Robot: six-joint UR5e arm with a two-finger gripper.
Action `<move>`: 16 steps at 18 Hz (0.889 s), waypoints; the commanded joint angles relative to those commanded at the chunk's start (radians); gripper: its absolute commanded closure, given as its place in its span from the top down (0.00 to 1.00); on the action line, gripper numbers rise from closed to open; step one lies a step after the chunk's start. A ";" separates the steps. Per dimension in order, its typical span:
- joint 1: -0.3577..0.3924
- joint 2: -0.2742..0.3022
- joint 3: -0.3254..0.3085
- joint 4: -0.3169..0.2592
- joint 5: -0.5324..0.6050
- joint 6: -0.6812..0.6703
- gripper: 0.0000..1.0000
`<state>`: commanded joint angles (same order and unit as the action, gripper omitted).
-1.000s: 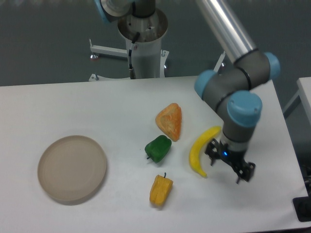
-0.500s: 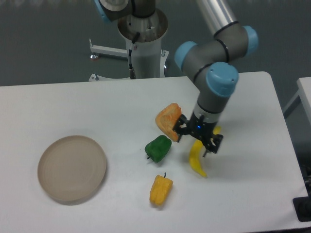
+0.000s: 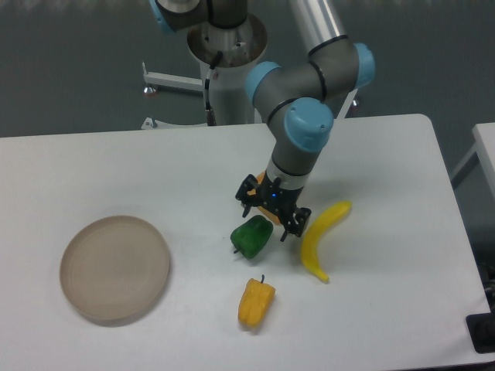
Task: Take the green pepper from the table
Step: 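Lower the gripper onto the green bell pepper and close on it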
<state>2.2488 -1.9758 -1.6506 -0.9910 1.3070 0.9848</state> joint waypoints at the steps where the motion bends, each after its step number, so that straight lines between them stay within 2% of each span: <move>1: -0.003 -0.005 0.000 0.012 0.000 0.003 1.00; 3: -0.006 -0.014 -0.002 0.043 0.003 0.006 1.00; 14: -0.022 -0.032 -0.032 0.049 0.008 0.006 1.00; 15: -0.022 -0.032 -0.031 0.051 0.008 0.006 0.98; 16: -0.022 -0.032 -0.028 0.049 0.008 0.006 0.84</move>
<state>2.2273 -2.0080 -1.6782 -0.9418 1.3146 0.9910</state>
